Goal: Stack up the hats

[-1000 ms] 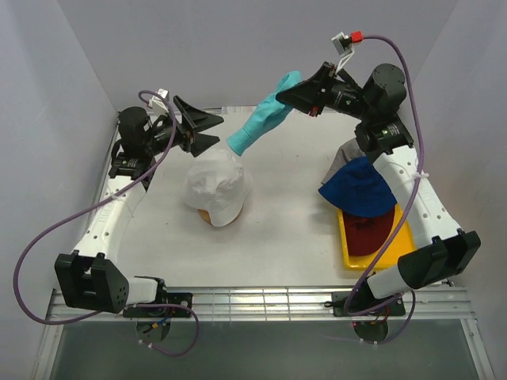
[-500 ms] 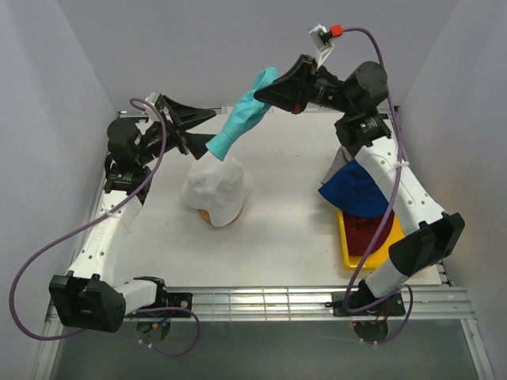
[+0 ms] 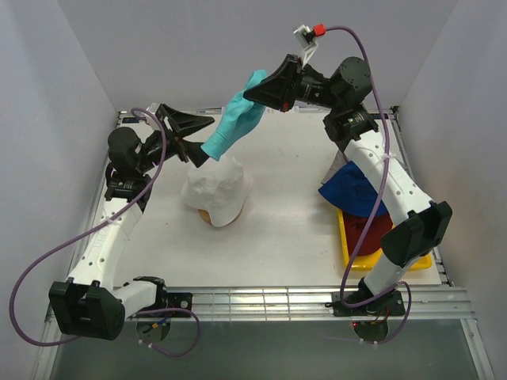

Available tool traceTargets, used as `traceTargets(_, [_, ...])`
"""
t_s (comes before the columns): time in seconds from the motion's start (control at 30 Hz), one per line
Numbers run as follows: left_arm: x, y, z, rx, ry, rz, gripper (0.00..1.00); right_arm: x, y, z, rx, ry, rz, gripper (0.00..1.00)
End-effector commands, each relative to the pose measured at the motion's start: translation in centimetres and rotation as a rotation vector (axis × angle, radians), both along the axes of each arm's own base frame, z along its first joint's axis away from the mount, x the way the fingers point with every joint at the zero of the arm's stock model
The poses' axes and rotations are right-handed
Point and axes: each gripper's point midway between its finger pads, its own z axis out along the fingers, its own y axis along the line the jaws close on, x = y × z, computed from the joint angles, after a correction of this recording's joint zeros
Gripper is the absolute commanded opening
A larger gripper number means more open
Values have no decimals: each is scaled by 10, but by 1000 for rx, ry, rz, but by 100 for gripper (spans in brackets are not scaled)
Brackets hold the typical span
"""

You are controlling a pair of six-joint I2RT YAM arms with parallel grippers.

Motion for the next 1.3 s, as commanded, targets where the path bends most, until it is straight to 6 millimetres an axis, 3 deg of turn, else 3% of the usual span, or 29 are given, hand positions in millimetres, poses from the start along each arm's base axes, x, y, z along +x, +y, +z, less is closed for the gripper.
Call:
traceTargets(0.0, [-19,0,9,-12,-47,-19,96,-9,-1,30,51,-108,-18,8])
traceTargets(0.3, [-25,1,2,-14,-40,-20,96,1,3,17,11,-104,-47,8])
traceTargets(0.8, [-16,1,-2,-17,-31,-5,96,-14,16,-17,-87,-115,-43,8])
traceTargets(1.27, [-3,3,-15,13,-43,42,75,-32,8,-30,-131,-145,-4,8])
